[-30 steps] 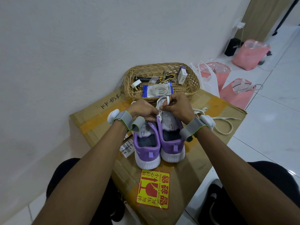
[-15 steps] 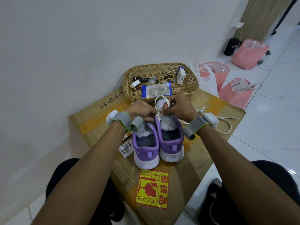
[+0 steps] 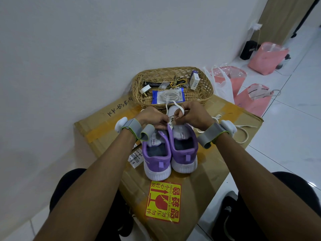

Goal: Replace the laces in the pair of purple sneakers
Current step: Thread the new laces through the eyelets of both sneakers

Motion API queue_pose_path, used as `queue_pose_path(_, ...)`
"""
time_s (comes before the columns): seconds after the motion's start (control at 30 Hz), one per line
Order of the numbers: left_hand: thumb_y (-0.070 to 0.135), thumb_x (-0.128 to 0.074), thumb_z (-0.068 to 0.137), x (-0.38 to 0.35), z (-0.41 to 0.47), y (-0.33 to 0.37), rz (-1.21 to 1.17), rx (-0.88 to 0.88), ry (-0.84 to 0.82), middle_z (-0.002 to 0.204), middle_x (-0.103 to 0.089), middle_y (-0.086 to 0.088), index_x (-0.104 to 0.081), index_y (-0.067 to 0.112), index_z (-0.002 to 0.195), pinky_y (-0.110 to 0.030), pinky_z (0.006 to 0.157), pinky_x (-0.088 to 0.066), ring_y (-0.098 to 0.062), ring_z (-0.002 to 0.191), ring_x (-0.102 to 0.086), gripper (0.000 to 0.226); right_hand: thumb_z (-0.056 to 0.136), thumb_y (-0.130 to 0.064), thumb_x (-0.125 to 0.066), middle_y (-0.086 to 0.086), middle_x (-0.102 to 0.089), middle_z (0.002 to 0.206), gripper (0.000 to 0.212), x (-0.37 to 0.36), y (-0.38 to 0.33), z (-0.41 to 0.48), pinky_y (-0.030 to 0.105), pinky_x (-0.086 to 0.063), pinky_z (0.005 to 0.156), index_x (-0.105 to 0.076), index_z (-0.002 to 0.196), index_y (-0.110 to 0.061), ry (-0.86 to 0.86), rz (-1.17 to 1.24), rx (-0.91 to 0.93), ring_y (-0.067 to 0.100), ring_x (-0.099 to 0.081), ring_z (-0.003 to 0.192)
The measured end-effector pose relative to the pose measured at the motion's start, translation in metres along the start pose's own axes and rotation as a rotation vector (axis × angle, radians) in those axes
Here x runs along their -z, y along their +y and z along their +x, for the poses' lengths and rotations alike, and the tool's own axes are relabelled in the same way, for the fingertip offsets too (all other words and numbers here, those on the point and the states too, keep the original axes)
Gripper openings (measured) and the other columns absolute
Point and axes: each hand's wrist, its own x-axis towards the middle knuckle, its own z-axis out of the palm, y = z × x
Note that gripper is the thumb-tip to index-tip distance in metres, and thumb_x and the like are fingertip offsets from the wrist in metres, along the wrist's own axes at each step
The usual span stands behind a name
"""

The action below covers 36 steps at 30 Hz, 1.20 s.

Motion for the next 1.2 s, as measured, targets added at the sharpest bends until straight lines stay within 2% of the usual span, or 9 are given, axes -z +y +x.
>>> queue_pose_path(0.13,0.0,-0.072,0.082,0.0,-0.001,0.0,0.007,0.001,-0.004,0.087,-0.075,-0.022,-0.07,-0.007,0.085,-0.038,0.078,-0.063,-0.029,0.08,-0.075,0.007,0.058,0.006,-0.087,0.016,-0.072,0.081,0.034,-0.001,-0.002,0.0,0.041,-0.06,0.073,-0.059,0.058,-0.014,-0.001,-0.092,0.037,0.032,-0.07,0.075)
queue_pose_path(0.3,-0.003,-0.068,0.086,0.0,-0.005,0.003,-0.002,0.008,-0.022,0.071,-0.074,-0.016,-0.068,-0.005,0.076,-0.024,0.053,-0.059,-0.02,0.061,-0.073,0.01,0.056,0.005,-0.087,0.009,-0.071,0.077,0.033,-0.003,-0.003,0.001,0.036,-0.058,0.071,-0.06,0.059,-0.014,0.045,-0.12,0.005,0.018,-0.067,0.068)
queue_pose_path(0.57,-0.001,-0.068,0.088,0.0,-0.007,0.003,0.016,0.005,-0.024,0.079,-0.075,-0.019,-0.071,-0.011,0.093,-0.024,0.052,-0.059,-0.021,0.062,-0.073,0.011,0.057,0.008,-0.085,0.007,-0.069,0.076,0.034,-0.004,-0.003,0.002,0.031,-0.058,0.068,-0.059,0.059,-0.013,0.035,-0.121,0.017,0.016,-0.066,0.066)
queue_pose_path(0.7,-0.002,-0.064,0.092,0.0,-0.008,0.004,-0.034,0.005,-0.068,0.079,-0.075,-0.02,-0.071,-0.006,0.086,-0.029,0.057,-0.062,-0.024,0.067,-0.075,0.01,0.059,0.007,-0.084,0.009,-0.07,0.076,0.032,-0.003,-0.003,0.004,0.027,-0.056,0.065,-0.06,0.062,-0.015,0.054,-0.131,0.029,0.018,-0.067,0.068)
queue_pose_path(0.8,-0.005,-0.061,0.093,0.001,-0.01,0.002,-0.018,-0.027,-0.08,0.077,-0.075,-0.017,-0.07,-0.004,0.087,-0.026,0.055,-0.06,-0.022,0.066,-0.075,0.011,0.061,0.006,-0.084,0.005,-0.07,0.074,0.029,-0.004,-0.003,0.004,0.02,-0.053,0.063,-0.062,0.067,-0.012,0.045,-0.138,0.049,0.016,-0.068,0.067)
queue_pose_path(0.97,-0.005,-0.066,0.091,0.0,-0.016,-0.006,0.059,-0.182,-0.083,0.078,-0.071,-0.017,-0.069,-0.004,0.089,-0.024,0.059,-0.061,-0.017,0.061,-0.072,0.004,0.065,0.011,-0.082,0.01,-0.07,0.077,0.028,-0.004,0.001,0.004,0.031,-0.059,0.072,-0.061,0.078,-0.003,0.01,-0.032,0.013,0.024,-0.071,0.074)
queue_pose_path(1.07,-0.005,-0.062,0.093,0.005,-0.018,-0.002,0.057,-0.214,-0.012,0.09,-0.073,-0.026,-0.068,-0.012,0.095,-0.028,0.062,-0.062,-0.025,0.071,-0.075,0.009,0.07,0.013,-0.078,0.011,-0.069,0.078,0.026,-0.003,-0.002,0.003,0.031,-0.058,0.072,-0.063,0.08,-0.005,-0.004,0.052,-0.035,0.019,-0.067,0.072)
queue_pose_path(1.13,0.0,-0.054,0.098,0.017,-0.015,0.005,-0.074,-0.235,0.112,0.098,-0.072,-0.03,-0.063,-0.013,0.099,-0.032,0.065,-0.063,-0.031,0.079,-0.076,0.015,0.074,0.016,-0.072,0.012,-0.067,0.078,0.022,-0.005,-0.008,0.001,0.029,-0.059,0.067,-0.063,0.081,-0.003,0.033,0.23,-0.129,0.018,-0.067,0.069)
queue_pose_path(1.2,0.004,-0.043,0.099,0.028,-0.016,0.016,-0.432,-0.232,0.193,0.093,-0.071,-0.027,-0.052,-0.005,0.097,-0.039,0.064,-0.063,-0.033,0.076,-0.075,0.013,0.079,0.018,-0.065,0.011,-0.064,0.077,0.021,-0.005,-0.013,0.001,0.03,-0.061,0.067,-0.062,0.08,-0.003,0.057,0.438,-0.231,0.02,-0.068,0.071)
